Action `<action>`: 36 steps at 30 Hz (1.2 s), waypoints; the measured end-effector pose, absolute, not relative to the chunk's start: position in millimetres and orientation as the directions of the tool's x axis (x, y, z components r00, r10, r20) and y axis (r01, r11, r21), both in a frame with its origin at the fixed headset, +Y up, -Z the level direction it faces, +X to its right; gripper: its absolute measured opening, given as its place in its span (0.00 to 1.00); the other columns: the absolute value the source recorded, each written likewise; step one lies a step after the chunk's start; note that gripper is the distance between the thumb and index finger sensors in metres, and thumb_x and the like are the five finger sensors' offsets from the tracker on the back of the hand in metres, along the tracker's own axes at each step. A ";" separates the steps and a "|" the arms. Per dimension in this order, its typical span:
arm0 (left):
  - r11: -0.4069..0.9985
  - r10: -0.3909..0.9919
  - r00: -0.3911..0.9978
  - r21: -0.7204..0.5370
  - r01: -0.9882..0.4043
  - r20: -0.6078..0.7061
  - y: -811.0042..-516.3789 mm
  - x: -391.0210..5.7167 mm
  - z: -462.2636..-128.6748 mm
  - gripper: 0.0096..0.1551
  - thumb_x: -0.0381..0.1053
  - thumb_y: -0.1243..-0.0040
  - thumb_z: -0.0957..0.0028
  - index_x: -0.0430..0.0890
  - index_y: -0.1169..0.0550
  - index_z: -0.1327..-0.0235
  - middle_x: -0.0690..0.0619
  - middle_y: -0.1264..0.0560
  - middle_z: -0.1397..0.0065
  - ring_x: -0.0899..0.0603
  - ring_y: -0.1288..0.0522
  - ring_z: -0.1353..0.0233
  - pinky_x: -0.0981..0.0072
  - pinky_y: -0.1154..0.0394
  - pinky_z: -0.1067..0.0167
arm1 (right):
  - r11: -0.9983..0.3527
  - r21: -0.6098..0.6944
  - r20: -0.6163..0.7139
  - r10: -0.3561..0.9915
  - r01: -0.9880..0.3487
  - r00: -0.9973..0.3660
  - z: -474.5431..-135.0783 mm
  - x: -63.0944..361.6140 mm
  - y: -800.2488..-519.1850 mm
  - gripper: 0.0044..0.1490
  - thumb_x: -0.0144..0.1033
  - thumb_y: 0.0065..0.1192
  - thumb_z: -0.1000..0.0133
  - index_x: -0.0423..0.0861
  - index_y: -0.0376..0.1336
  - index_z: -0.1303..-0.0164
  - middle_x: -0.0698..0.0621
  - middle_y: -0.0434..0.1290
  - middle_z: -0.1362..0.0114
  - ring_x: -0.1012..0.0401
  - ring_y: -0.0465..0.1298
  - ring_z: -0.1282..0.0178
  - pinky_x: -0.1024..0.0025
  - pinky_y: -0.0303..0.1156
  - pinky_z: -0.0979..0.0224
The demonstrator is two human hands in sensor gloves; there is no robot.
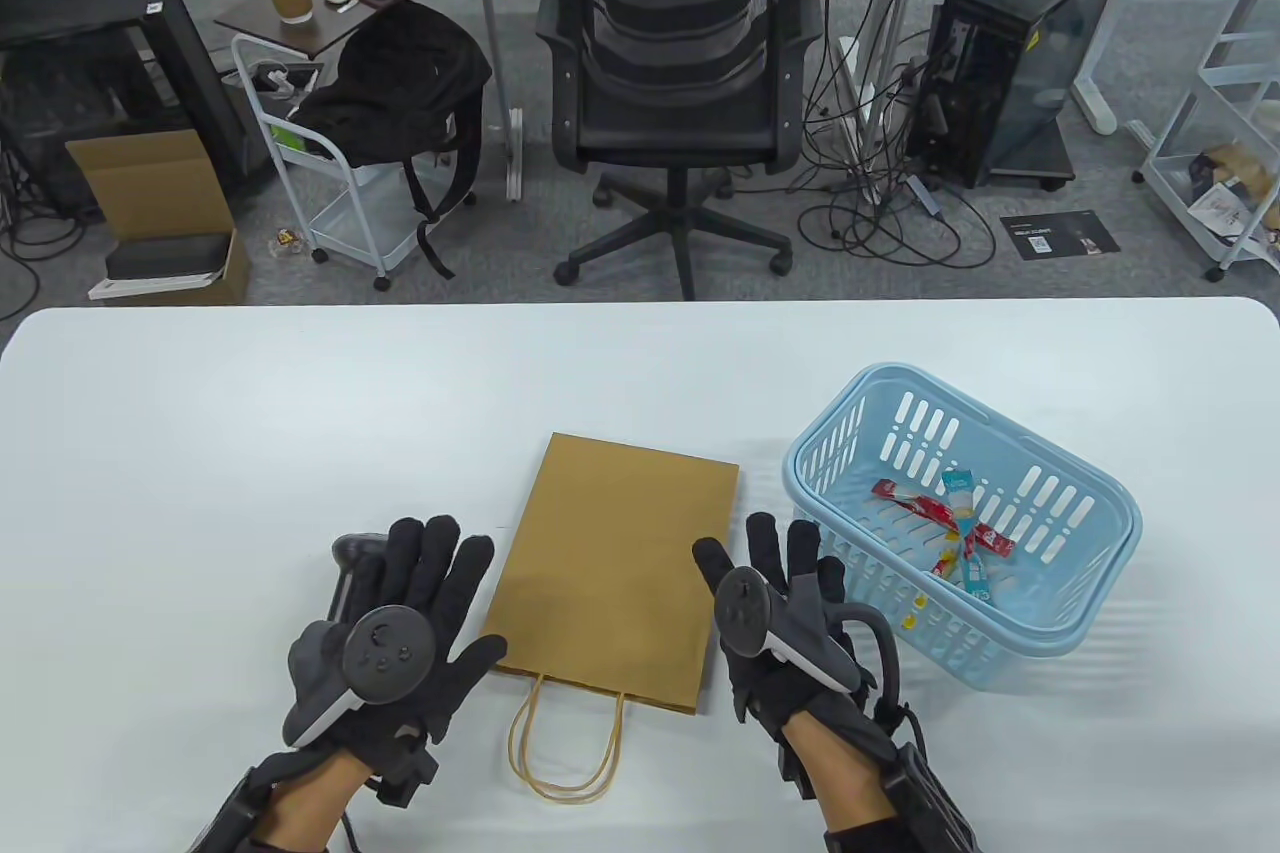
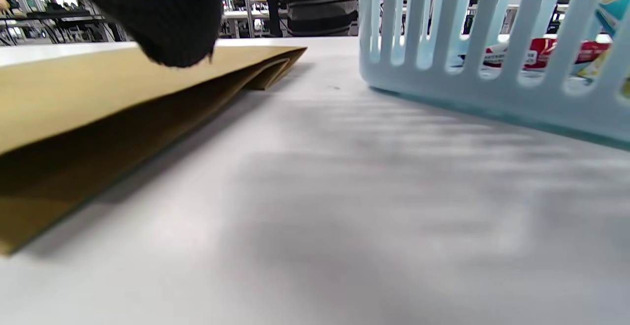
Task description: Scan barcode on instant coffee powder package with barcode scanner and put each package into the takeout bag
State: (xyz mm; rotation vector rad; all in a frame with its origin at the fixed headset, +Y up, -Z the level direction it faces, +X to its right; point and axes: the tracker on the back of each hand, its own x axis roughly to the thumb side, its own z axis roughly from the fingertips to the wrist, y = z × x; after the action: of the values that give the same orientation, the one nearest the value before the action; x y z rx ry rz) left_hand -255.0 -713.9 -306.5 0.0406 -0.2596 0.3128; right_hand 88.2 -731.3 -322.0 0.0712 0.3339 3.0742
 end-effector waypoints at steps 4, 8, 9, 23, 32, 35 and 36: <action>0.948 0.310 0.915 -0.009 -0.318 0.259 -713.2 -255.9 -306.7 0.54 0.73 0.45 0.56 0.69 0.59 0.23 0.62 0.64 0.12 0.48 0.73 0.13 0.47 0.68 0.19 | -0.967 0.251 0.039 0.058 -0.046 -0.998 -323.4 88.0 -736.0 0.58 0.49 0.65 0.44 0.74 0.30 0.21 0.48 0.23 0.11 0.40 0.30 0.12 0.38 0.38 0.13; 0.948 0.309 0.912 -0.006 -0.319 0.271 -710.7 -255.5 -305.8 0.54 0.73 0.45 0.56 0.69 0.59 0.22 0.62 0.64 0.12 0.48 0.73 0.13 0.46 0.68 0.19 | -0.960 0.277 0.048 0.062 -0.047 -0.997 -323.9 87.7 -739.0 0.59 0.49 0.67 0.45 0.74 0.30 0.21 0.48 0.24 0.10 0.39 0.31 0.12 0.38 0.38 0.13; 0.947 0.311 0.910 -0.005 -0.322 0.273 -710.3 -255.2 -305.6 0.54 0.73 0.45 0.56 0.69 0.59 0.22 0.62 0.64 0.12 0.48 0.72 0.13 0.46 0.68 0.19 | -0.959 0.281 0.052 0.054 -0.037 -0.997 -323.6 87.2 -740.1 0.59 0.50 0.68 0.45 0.74 0.30 0.21 0.47 0.25 0.10 0.39 0.31 0.12 0.38 0.39 0.13; 0.932 0.350 0.896 -0.011 -0.361 0.274 -707.7 -259.4 -307.4 0.54 0.73 0.45 0.56 0.70 0.58 0.22 0.63 0.63 0.11 0.48 0.72 0.12 0.46 0.68 0.18 | -0.933 0.358 0.131 0.023 0.026 -0.991 -319.3 72.0 -751.3 0.63 0.53 0.72 0.47 0.74 0.30 0.21 0.46 0.27 0.09 0.39 0.36 0.10 0.38 0.42 0.13; 0.904 0.423 0.881 -0.027 -0.427 0.214 -709.2 -272.4 -312.1 0.53 0.72 0.44 0.56 0.70 0.57 0.23 0.63 0.62 0.11 0.48 0.71 0.11 0.46 0.68 0.17 | -0.953 0.280 0.310 -0.025 0.116 -0.950 -304.9 48.1 -741.4 0.64 0.46 0.81 0.52 0.75 0.39 0.20 0.47 0.31 0.08 0.42 0.45 0.09 0.38 0.47 0.12; 0.897 0.438 0.877 -0.035 -0.440 0.196 -711.0 -275.7 -313.3 0.53 0.72 0.44 0.56 0.70 0.57 0.22 0.63 0.62 0.11 0.48 0.71 0.11 0.46 0.68 0.17 | -0.977 0.174 0.382 -0.049 0.124 -0.923 -300.5 42.4 -738.7 0.51 0.45 0.84 0.55 0.73 0.57 0.24 0.48 0.41 0.07 0.47 0.59 0.12 0.41 0.57 0.15; 0.896 0.440 0.878 -0.036 -0.442 0.191 -711.0 -276.6 -313.8 0.53 0.72 0.44 0.56 0.70 0.57 0.22 0.63 0.62 0.11 0.48 0.70 0.11 0.46 0.68 0.17 | -0.991 0.097 0.412 -0.044 0.092 -0.910 -299.8 40.7 -737.2 0.41 0.44 0.83 0.56 0.71 0.66 0.31 0.48 0.49 0.08 0.51 0.66 0.16 0.45 0.62 0.17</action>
State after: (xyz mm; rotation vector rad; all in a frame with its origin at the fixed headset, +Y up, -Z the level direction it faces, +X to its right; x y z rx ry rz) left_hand -276.6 -711.0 -313.8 0.0082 -0.1970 0.4597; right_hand 40.7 -737.2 -299.8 0.6724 0.1843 3.1351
